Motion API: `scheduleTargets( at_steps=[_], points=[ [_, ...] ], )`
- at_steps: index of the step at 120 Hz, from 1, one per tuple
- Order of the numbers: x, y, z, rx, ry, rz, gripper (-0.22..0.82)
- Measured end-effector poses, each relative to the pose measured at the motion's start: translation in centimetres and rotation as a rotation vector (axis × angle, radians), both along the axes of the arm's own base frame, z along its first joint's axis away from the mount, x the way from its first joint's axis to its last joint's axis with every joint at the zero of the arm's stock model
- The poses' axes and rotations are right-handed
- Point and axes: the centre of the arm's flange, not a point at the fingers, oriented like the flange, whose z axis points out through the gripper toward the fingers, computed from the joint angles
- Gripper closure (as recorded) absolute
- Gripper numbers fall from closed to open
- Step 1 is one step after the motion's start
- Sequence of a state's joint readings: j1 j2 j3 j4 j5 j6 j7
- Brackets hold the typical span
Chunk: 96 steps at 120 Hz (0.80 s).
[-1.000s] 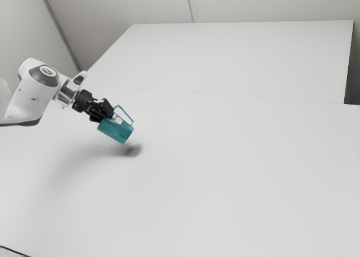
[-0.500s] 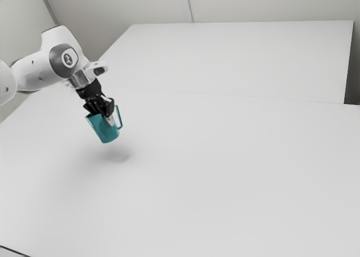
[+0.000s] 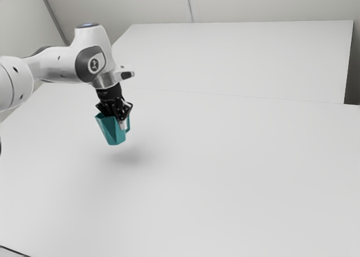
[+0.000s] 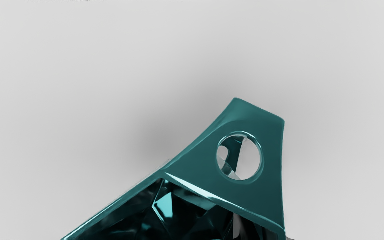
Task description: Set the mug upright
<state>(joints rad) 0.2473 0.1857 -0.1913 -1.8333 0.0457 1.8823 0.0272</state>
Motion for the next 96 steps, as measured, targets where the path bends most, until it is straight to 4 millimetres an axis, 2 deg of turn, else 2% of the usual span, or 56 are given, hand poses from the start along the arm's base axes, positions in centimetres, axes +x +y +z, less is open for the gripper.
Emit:
scheduleTargets(
  at_steps=[32, 64, 96],
  points=[
    [-0.6, -3.0, -1.7, 0.09, -0.056, 0.037, 0.78],
    [-1.6, -6.4, -2.0, 0.13, -0.118, 0.086, 0.78],
    [-3.2, -8.8, -4.0, 0.138, -0.132, 0.154, 0.78]
  ],
)
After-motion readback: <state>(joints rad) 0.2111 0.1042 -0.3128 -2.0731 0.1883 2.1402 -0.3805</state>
